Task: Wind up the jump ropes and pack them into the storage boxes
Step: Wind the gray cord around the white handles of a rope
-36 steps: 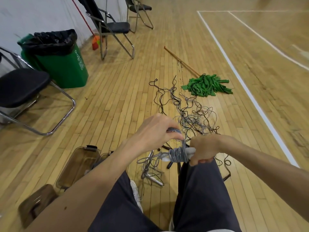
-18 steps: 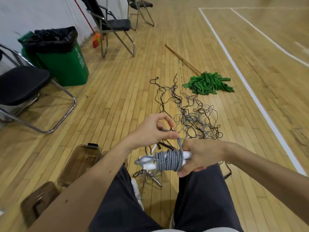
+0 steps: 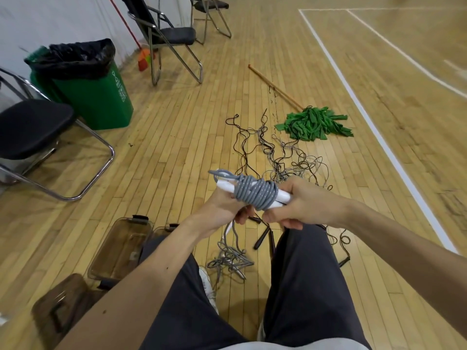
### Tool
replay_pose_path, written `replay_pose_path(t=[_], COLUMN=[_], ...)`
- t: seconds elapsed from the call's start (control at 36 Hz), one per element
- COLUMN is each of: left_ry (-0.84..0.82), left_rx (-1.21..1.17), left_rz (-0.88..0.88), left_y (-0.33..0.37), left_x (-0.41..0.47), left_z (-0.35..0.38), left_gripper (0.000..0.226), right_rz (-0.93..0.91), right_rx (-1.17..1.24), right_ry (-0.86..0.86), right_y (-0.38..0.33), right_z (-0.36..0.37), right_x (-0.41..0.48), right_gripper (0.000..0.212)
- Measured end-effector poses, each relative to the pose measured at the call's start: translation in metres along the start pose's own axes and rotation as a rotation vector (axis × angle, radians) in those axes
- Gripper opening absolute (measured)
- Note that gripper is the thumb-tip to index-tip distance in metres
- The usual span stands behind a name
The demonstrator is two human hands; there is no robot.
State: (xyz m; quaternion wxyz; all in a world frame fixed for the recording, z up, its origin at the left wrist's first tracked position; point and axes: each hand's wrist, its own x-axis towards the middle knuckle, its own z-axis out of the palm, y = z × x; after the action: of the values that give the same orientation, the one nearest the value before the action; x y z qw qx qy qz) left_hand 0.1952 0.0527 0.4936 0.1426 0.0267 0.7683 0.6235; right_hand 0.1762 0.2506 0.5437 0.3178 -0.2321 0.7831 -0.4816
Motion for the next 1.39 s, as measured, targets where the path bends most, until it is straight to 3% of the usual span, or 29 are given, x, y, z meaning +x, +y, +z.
replay_pose_path(t=[0.06, 0.22, 0.33, 0.47, 0.58, 0.92, 1.03, 1.11, 1.19, 1.25, 1.39], left_ry=[0.003, -0.031, -0.077, -0.141, -0.153, -0.079, -0.115, -0.065, -0.132, -0.2, -0.187], left_rx=[-0.048, -0.227, -0.294, -0.13, -0.044, 0.038, 0.143, 0.268, 0.378, 0.443, 0.324], left_rz=[-0.004, -0.012, 0.024, -0.02, -0.101, -0.375, -0.433, -0.471, -0.487, -0.491, -0.403], left_y=[0.001, 0.003, 0.003, -0.014, -0.038, -0.118, -0.152, -0.174, -0.198, -0.189, -0.154], left_x=[-0.002, -0.003, -0.002, 0.002, 0.007, 0.023, 0.012, 0.01, 0.012, 0.01, 0.017], left_z=[0.002, 0.006, 0.005, 0.01, 0.015, 0.014, 0.006, -0.004, -0.013, -0.015, -0.017], left_gripper=[0.014, 0.023, 0.009, 0.006, 0.024, 0.012, 0.034, 0.037, 0.077, 0.091, 0.11], right_rz=[0.001, -0.018, -0.066, -0.148, -0.21, -0.281, -0.342, -0.319, -0.307, -0.254, -0.112], right_rx=[-0.036, -0.153, -0.183, -0.081, -0.045, 0.032, 0.088, 0.019, 0.014, 0.007, -0.129], right_ry=[0.052, 0.229, 0.342, 0.472, 0.601, 0.873, 1.023, 0.991, 0.963, 0.914, 0.63], right_y=[-0.005, -0.012, -0.017, -0.04, -0.068, -0.112, -0.115, -0.113, -0.108, -0.104, -0.077], right_z=[-0.001, -0.004, -0.006, -0.019, -0.04, -0.112, -0.128, -0.13, -0.123, -0.118, -0.08], right_x=[0.001, 0.009, 0.013, 0.016, 0.02, 0.03, 0.029, 0.031, 0.037, 0.037, 0.039], right_gripper=[0.03, 0.025, 0.019, 0.014, 0.013, 0.017, 0.032, 0.02, 0.015, 0.014, 0.014])
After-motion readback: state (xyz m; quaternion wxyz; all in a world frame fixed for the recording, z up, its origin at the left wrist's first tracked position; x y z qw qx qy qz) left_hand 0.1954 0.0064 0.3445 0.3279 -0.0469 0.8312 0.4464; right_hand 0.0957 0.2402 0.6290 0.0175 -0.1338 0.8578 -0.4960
